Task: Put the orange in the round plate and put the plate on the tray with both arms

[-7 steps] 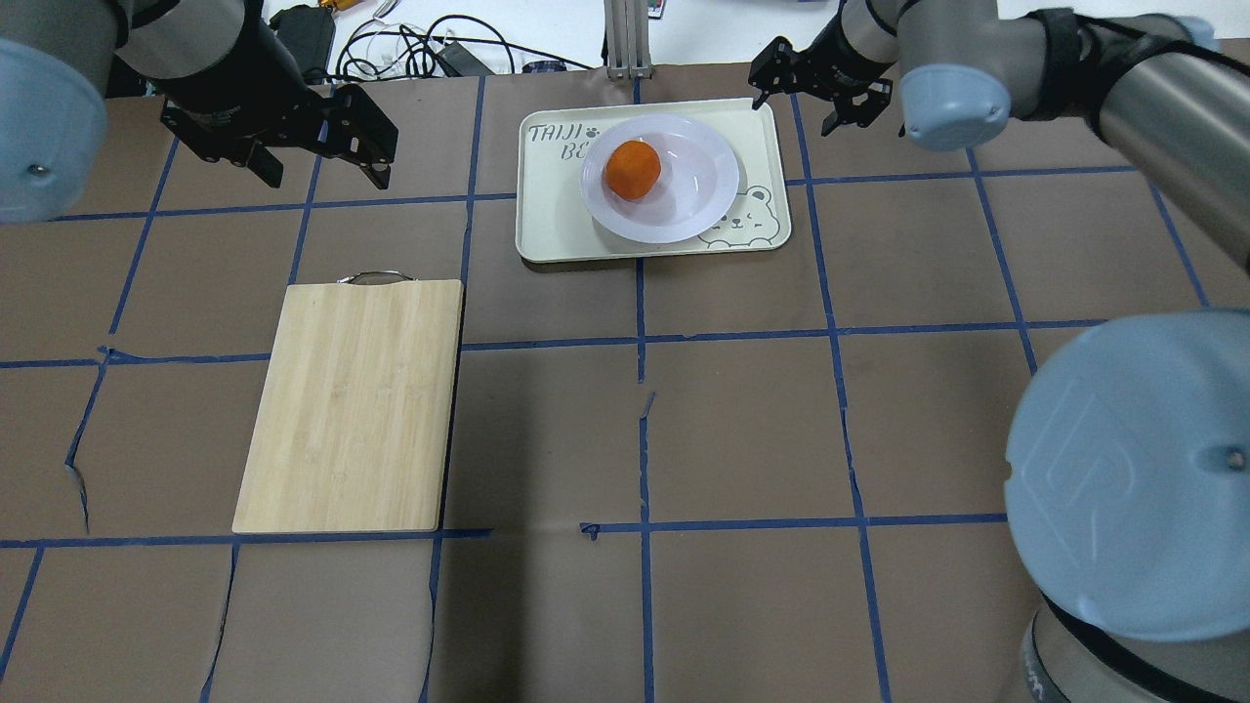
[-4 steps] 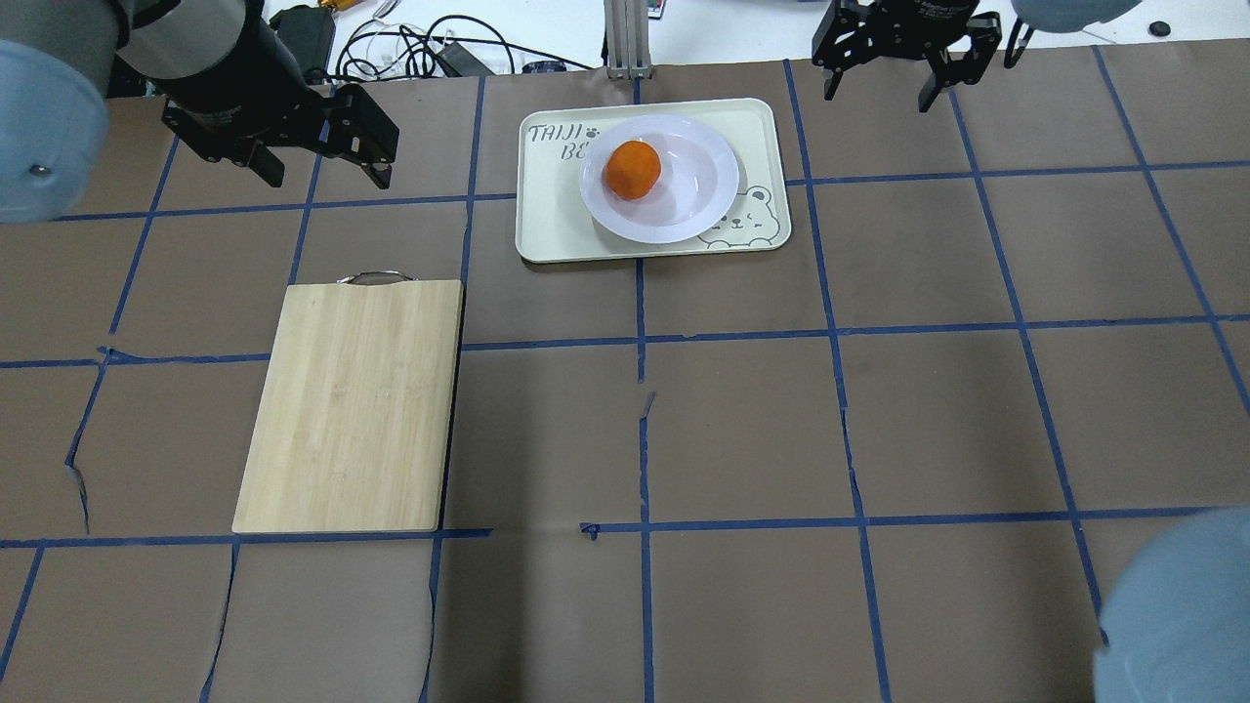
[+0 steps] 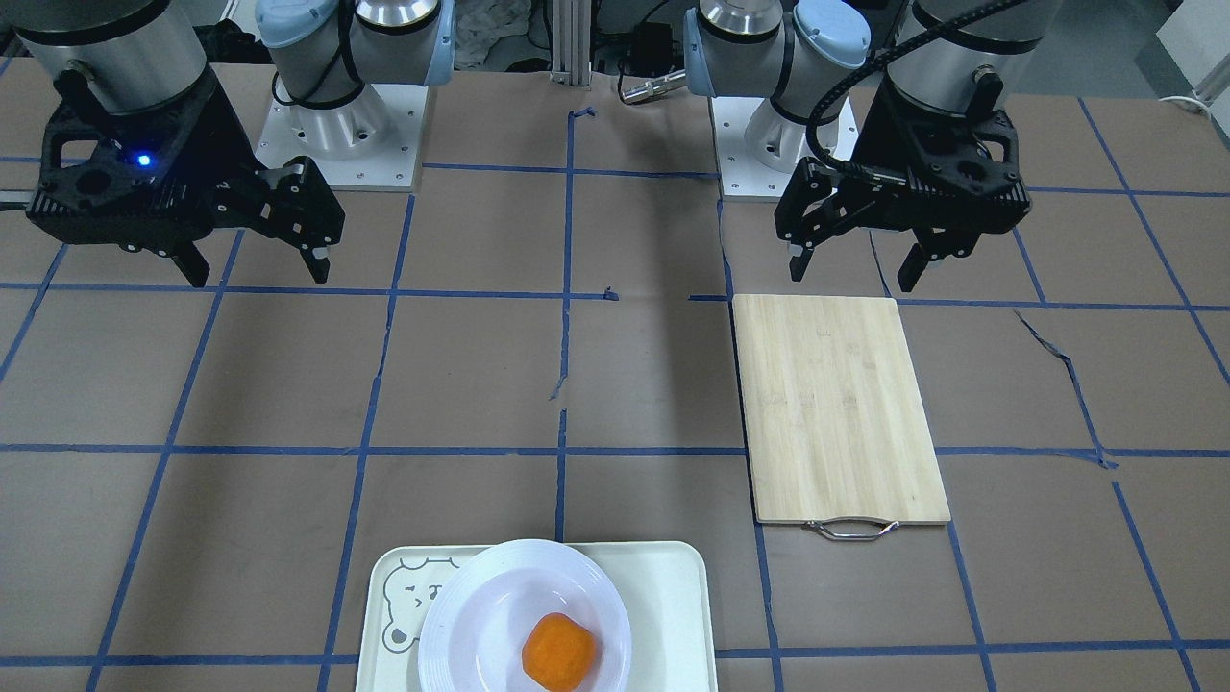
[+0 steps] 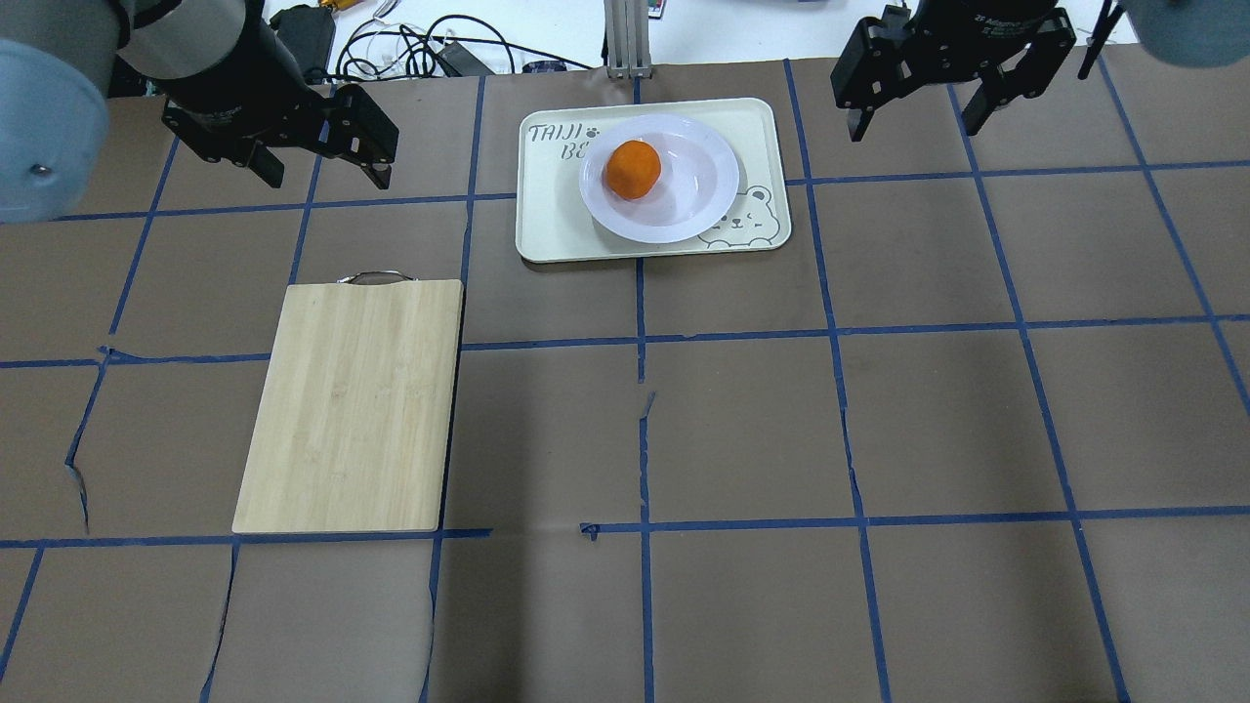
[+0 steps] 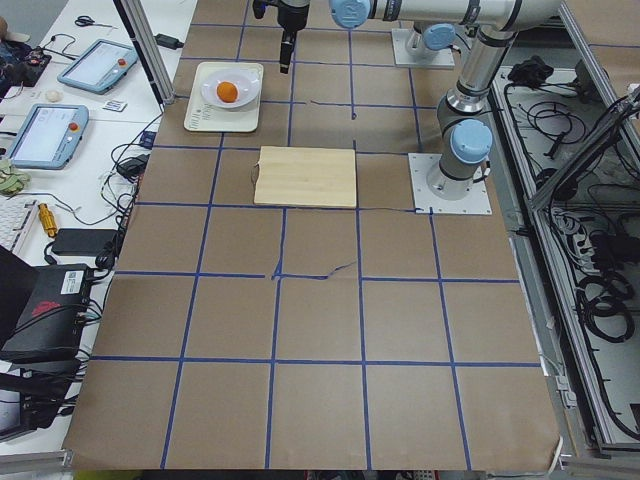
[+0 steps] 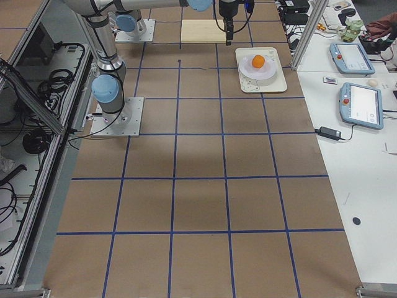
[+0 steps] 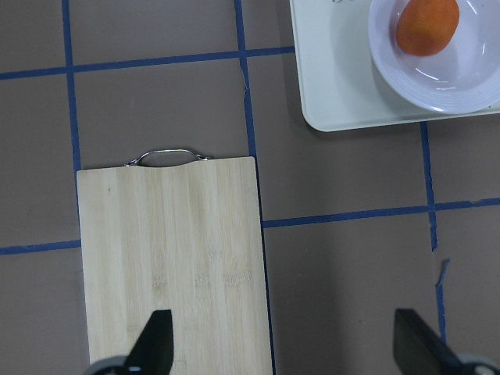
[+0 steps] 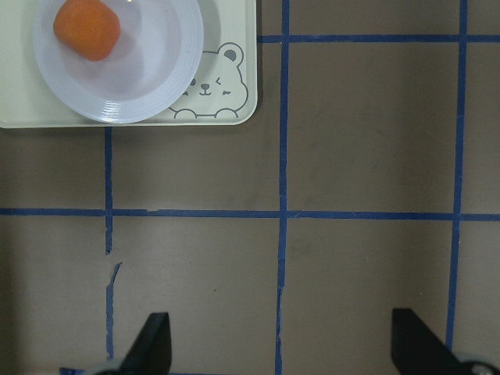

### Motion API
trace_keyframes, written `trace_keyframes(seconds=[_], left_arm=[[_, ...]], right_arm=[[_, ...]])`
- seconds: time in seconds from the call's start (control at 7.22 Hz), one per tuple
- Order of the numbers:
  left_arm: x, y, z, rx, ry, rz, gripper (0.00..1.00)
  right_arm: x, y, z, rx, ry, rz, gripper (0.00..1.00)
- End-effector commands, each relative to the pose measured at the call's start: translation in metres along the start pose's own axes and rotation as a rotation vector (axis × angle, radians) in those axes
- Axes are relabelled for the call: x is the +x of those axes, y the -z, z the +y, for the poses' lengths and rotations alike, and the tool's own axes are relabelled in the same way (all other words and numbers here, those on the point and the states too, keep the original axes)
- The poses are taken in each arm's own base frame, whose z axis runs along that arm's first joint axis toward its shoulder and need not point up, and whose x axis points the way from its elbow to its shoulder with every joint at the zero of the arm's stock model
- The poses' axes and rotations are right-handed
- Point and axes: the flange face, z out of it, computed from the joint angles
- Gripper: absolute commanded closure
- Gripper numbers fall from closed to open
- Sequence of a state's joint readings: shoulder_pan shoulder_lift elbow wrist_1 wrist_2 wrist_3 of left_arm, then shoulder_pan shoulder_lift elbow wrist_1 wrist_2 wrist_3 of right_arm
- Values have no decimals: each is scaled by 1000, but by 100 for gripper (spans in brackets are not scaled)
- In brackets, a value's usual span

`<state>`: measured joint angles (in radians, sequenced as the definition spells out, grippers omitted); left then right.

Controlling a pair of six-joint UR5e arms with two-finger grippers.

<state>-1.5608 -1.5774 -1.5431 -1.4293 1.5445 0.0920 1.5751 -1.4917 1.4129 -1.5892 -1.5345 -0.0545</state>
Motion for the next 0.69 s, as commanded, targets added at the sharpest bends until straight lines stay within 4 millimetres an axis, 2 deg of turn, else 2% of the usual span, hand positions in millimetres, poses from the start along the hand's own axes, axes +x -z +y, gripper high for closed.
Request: trace_keyframes(seconds=[0.0,0.55], left_arm=[[0,0,0,0,1,0,0],[0,1,1,-2,7,-1,0]], right_arm=[[3,-8,2,-25,45,2,0],[5,-5,6,-25,39,35,0]])
